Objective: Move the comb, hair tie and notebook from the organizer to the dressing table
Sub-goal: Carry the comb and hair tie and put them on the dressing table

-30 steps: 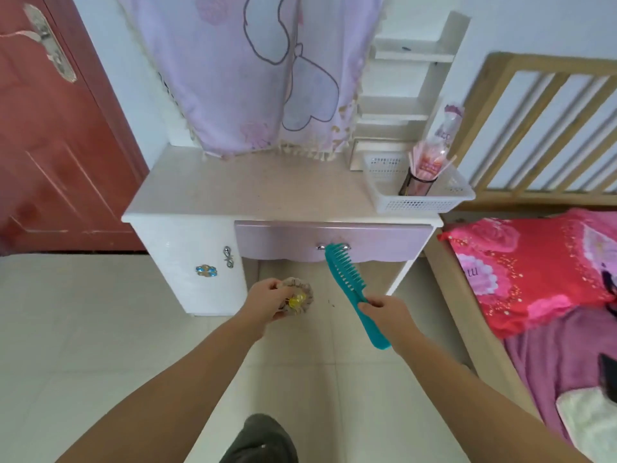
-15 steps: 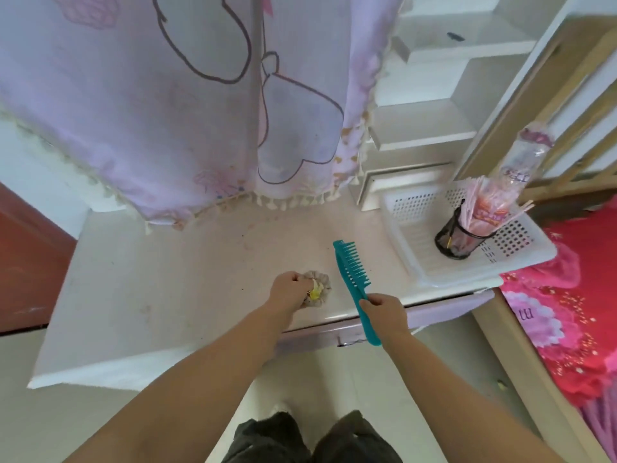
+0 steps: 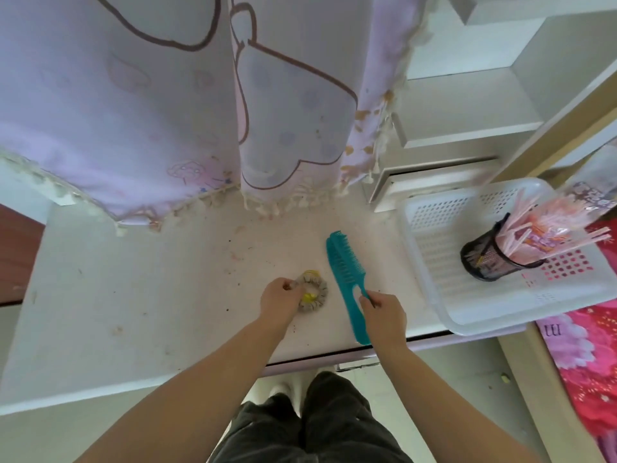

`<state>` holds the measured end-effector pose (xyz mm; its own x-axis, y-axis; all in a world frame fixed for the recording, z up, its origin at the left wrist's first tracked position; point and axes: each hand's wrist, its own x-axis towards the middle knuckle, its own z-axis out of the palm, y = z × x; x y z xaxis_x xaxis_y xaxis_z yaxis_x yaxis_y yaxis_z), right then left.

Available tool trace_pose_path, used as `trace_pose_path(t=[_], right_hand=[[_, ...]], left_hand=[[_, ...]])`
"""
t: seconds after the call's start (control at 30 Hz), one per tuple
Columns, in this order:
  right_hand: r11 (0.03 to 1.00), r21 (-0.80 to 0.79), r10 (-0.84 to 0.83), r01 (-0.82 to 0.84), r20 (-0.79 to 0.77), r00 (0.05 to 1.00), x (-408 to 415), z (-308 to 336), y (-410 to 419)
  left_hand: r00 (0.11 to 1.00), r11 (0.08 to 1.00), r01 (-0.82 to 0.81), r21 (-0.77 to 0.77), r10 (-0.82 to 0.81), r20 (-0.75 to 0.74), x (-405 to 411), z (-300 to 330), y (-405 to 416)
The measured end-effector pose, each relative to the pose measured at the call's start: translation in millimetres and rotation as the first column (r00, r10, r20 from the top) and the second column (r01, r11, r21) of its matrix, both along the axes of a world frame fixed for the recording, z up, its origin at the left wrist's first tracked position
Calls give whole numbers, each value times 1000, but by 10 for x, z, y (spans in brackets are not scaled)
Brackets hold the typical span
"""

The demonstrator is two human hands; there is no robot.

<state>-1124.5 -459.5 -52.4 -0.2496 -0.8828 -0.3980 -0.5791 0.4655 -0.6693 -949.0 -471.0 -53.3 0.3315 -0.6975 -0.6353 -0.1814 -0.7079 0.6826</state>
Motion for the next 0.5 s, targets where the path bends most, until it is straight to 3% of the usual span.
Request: trace_pose_path(t=[0.07, 0.17, 0.27, 0.37, 0.5], right_hand=[[998, -27, -49, 50, 19, 999, -126, -25, -18], [997, -50, -67, 67, -2, 998, -262, -71, -73], [999, -35, -22, 20, -68, 997, -237, -107, -68], [1000, -13, -9, 7, -151, 989, -182, -109, 0], [1000, 22, 21, -16, -246, 969, -117, -62, 52]], left_hand=[[996, 998, 54, -15, -53, 66, 62, -7, 35], [920, 965, 250, -78, -212, 329, 245, -22, 77], [682, 852, 524, -6, -415, 603, 471, -95, 180], [426, 698, 710, 94, -532, 732, 649, -221, 305], [300, 605, 782, 150, -576, 760, 746, -317, 344]])
